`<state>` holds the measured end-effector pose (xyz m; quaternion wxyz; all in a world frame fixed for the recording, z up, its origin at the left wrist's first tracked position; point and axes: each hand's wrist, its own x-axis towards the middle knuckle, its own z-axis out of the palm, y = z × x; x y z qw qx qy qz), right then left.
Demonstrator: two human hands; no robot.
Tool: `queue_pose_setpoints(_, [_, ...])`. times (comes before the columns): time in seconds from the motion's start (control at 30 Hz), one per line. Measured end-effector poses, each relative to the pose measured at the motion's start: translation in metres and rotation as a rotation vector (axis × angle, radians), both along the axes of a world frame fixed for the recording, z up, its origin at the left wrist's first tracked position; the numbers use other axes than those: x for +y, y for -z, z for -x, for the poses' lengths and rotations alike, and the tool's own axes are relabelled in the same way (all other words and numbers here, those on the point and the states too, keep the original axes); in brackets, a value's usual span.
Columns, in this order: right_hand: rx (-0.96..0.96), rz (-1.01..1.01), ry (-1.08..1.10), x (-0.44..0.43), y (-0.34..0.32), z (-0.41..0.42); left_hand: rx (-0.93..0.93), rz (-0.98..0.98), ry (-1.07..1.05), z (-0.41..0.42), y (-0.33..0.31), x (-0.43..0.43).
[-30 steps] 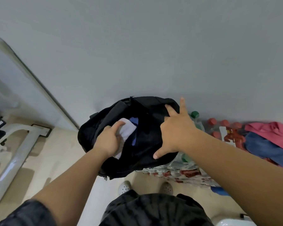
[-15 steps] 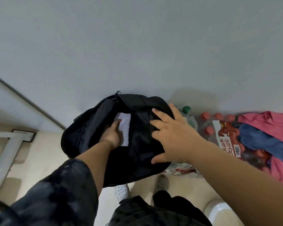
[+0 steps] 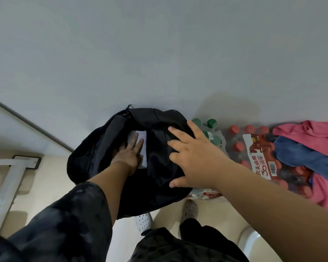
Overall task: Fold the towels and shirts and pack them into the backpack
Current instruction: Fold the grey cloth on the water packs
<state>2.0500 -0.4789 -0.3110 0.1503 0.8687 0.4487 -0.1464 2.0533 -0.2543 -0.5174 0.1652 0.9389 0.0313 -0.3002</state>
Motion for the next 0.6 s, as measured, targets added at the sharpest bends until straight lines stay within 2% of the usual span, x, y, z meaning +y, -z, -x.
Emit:
queue_pose_setpoints(0.13, [-0.041, -0.069, -0.04, -0.007, 0.007, 0.003, 0.002, -0.069, 0.009, 0.005, -0.016, -0.005])
queue_pose_setpoints(0.2, [-0.065, -0.11, -0.055, -0.011, 0.011, 0.004, -0.055, -0.051, -0.042, 0.016, -0.033, -0.009])
queue_pose_setpoints(0.33, [-0.104, -0.249, -0.099, -0.028, 0.014, 0.01, -0.399, 0.1, -0.205, 0.06, -0.087, -0.023])
queue_pose_setpoints(0.47, [-0.029, -0.359, -0.088, -0.051, 0.017, 0.016, -0.849, 0.047, -0.262, 0.097, -0.154, -0.052])
queue_pose_setpoints(0.53, [-0.009, -0.428, -0.091, -0.071, 0.021, 0.018, -0.989, 0.05, -0.256, 0.101, -0.189, -0.077])
queue_pose_setpoints(0.6, [0.026, -0.449, -0.087, -0.098, 0.027, 0.018, -1.04, 0.033, -0.236, 0.098, -0.218, -0.111])
